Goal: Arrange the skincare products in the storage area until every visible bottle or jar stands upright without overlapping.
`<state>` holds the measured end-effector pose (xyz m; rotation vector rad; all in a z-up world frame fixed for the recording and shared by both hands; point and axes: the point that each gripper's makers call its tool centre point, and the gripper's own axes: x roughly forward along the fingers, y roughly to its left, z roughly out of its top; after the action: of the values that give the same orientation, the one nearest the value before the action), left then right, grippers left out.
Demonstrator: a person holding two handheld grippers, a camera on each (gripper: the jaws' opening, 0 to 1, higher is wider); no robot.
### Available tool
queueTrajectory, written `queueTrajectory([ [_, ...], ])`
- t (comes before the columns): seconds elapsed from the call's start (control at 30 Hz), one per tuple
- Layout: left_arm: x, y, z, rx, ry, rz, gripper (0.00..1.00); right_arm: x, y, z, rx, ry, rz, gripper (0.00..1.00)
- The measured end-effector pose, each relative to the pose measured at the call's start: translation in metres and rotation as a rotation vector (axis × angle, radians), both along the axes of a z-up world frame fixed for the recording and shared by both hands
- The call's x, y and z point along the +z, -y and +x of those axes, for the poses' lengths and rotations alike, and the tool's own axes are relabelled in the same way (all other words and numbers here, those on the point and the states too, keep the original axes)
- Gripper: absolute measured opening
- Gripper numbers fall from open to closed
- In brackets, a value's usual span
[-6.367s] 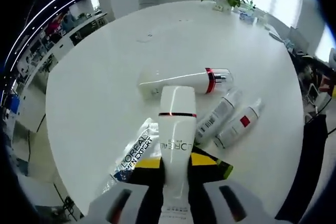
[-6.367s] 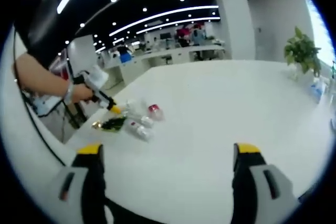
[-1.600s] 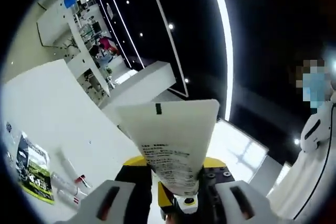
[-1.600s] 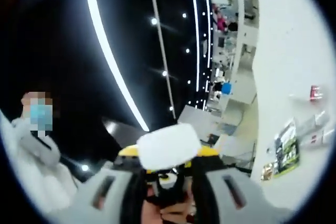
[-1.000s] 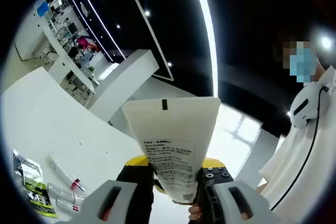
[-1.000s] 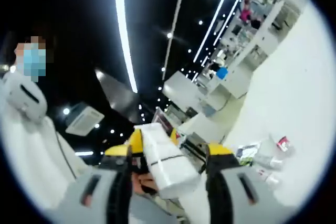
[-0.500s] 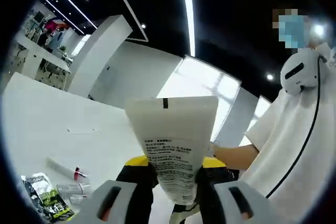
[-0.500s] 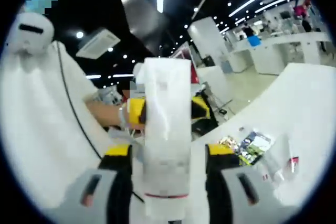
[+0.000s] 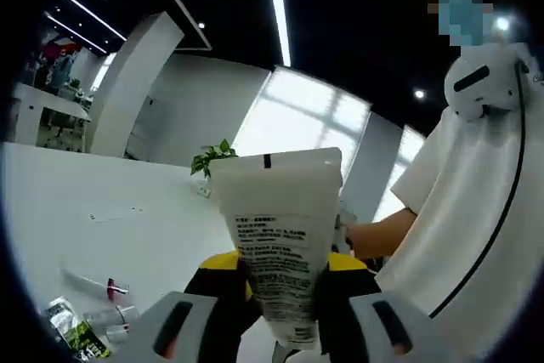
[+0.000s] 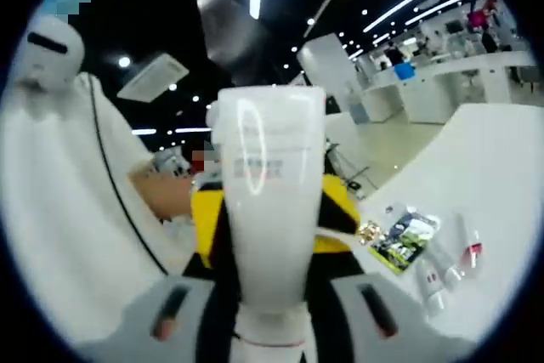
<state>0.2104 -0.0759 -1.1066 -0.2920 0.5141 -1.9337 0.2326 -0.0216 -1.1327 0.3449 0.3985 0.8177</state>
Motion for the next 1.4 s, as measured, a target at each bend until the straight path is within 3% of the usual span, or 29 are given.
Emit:
queueTrajectory([
  [0.17, -0.004, 0.023, -0.003, 0.145, 0.002, 0.025, 0.33, -0.009, 0.025, -0.002, -0.103, 0.005, -0.123, 0.25],
  [0.3, -0.005, 0.029, 0.003, 0.243, -0.043, 0.075, 0.3, -0.014, 0.037, 0.005, -0.181, 0.014, -0.222, 0.25],
  [0.4, -0.002, 0.029, 0.012, 0.318, -0.029, 0.1, 0.28, -0.015, 0.042, 0.013, -0.238, 0.027, -0.292, 0.25],
  [0.5, 0.001, 0.023, 0.024, 0.385, 0.01, 0.132, 0.26, -0.016, 0.04, 0.025, -0.284, 0.053, -0.397, 0.25],
  [0.8, 0.0, -0.011, 0.052, 0.433, -0.032, 0.162, 0.17, -0.018, 0.007, 0.052, -0.361, 0.077, -0.46, 0.28],
  [0.97, -0.002, -0.023, 0.055, 0.388, 0.019, 0.168, 0.12, -0.018, -0.002, 0.054, -0.371, 0.07, -0.412, 0.32],
  [1.13, 0.003, -0.017, 0.048, 0.293, 0.078, 0.179, 0.11, -0.011, 0.002, 0.047, -0.357, 0.081, -0.355, 0.32],
  [1.2, 0.004, -0.013, 0.041, 0.246, 0.111, 0.168, 0.11, -0.009, 0.004, 0.04, -0.316, 0.09, -0.324, 0.31],
  [1.23, 0.008, -0.009, 0.03, 0.176, 0.164, 0.135, 0.11, -0.005, 0.008, 0.029, -0.268, 0.093, -0.288, 0.31],
  [1.4, 0.017, 0.003, -0.007, 0.029, 0.202, 0.065, 0.11, 0.001, 0.015, -0.005, -0.097, 0.123, -0.257, 0.28],
])
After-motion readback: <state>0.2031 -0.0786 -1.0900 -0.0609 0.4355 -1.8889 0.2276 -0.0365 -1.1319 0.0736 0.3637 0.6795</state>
